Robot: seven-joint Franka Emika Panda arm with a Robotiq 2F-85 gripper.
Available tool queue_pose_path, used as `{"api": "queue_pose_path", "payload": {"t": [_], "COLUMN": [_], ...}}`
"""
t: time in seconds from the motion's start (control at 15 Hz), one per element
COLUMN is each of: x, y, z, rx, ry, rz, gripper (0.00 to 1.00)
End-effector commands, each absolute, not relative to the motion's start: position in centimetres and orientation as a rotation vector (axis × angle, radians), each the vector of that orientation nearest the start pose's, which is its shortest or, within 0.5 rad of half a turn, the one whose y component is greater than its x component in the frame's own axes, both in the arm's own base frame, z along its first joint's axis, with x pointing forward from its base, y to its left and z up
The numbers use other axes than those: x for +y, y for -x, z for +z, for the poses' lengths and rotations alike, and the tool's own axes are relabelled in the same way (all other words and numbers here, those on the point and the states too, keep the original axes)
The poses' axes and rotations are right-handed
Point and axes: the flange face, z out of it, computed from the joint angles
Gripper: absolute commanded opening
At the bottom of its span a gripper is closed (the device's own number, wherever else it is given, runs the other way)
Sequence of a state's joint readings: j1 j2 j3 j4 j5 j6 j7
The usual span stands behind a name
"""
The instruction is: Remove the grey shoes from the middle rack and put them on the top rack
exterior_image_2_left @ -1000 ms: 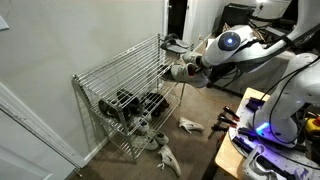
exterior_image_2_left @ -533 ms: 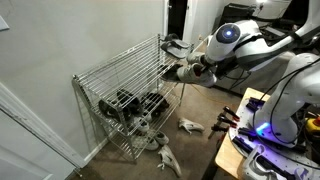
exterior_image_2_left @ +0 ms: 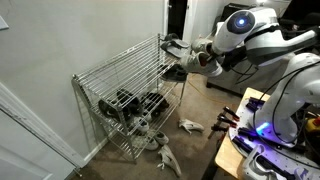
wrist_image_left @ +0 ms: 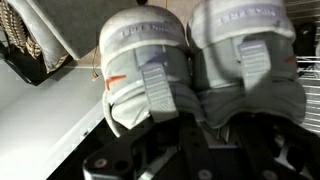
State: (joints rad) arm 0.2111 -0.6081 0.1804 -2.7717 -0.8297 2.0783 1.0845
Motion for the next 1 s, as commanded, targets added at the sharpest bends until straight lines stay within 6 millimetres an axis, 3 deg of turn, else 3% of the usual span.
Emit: {"api": "queue_pose_path", "payload": {"t": [0.0, 0.2, 0.4, 0.67, 0.93], "x": [10.1, 11.8, 14.0, 15.8, 15.1], "y": [-31.8, -33.2, -35.7, -40.9, -47.4], "z": [43.9, 44.4, 43.8, 43.2, 42.9], "rx": [-0.298, -0.257, -0.180, -0.146, -0.229], "ry": [-2.338, -2.366, -2.408, -2.437, -2.494], "rz": [0.700, 0.802, 0.886, 0.987, 1.037], "gripper": [0.05, 0.05, 0.05, 0.05, 0.05]}}
